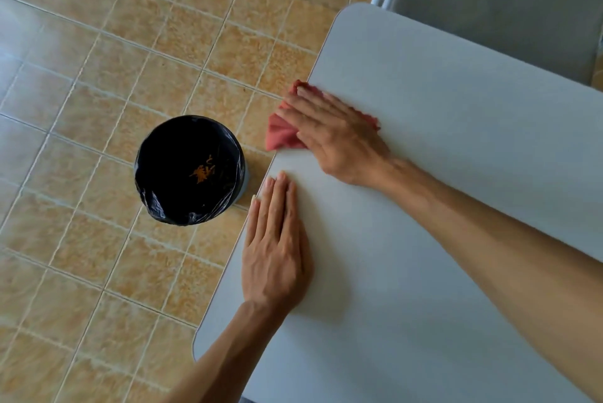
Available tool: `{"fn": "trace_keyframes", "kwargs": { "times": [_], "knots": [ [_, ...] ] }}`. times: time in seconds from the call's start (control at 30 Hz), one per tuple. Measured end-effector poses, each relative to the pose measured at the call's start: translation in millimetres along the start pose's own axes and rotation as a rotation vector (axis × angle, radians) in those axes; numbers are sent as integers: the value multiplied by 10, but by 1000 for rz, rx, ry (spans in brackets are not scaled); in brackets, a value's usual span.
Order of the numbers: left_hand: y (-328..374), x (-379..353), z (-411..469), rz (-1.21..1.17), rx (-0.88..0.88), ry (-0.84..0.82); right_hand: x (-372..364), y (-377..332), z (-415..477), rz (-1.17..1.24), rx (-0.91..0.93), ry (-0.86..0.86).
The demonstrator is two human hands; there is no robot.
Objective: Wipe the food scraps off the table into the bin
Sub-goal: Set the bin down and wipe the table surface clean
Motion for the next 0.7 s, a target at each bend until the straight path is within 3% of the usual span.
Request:
{"fn": "trace_keyframes", "kwargs": {
  "times": [0.1,0.17,0.23,0.27,0.3,0.4,0.43,0.47,0.57,0.63,0.7],
  "knots": [
    [2,1,4,1,-7,-6,241,756,46,23,-276,166],
    [-12,0,-1,5,-6,-4,356,1067,-22,57,-608,300],
    [-15,-1,-11,3,-9,1,302,940,-87,50,-903,371],
    [-13,-4,-16,0,-12,2,254,746,-94,55,-890,374],
    [-14,-5,-15,0,-12,4,185,503,-98,61,-752,337],
    [-23,-16,-5,3,-11,4,1,-58,-409,-40,-154,45],
    [-22,-14,-1,5,-14,5,20,3,-557,-86,-73,7],
    [-19,-10,1,5,-17,8,52,155,-692,-103,-104,26],
    [-3,4,-7,-3,-17,15,194,617,-1085,-34,-594,290],
    [-6,4,-16,-9,-15,16,153,454,-1228,-23,-940,468],
    [-6,3,-15,-8,-15,24,35,36,-1175,23,-1012,510]
  ]
}}
Point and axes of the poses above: each hand's wrist, its own z-axis towards the middle knuckle, its own x-axis out of the back of the hand, y = z × x, the point moved 6 cm from there along z, towards the middle knuckle, and after that the axes turned 7 degrees about -y, right-handed, at the moved point
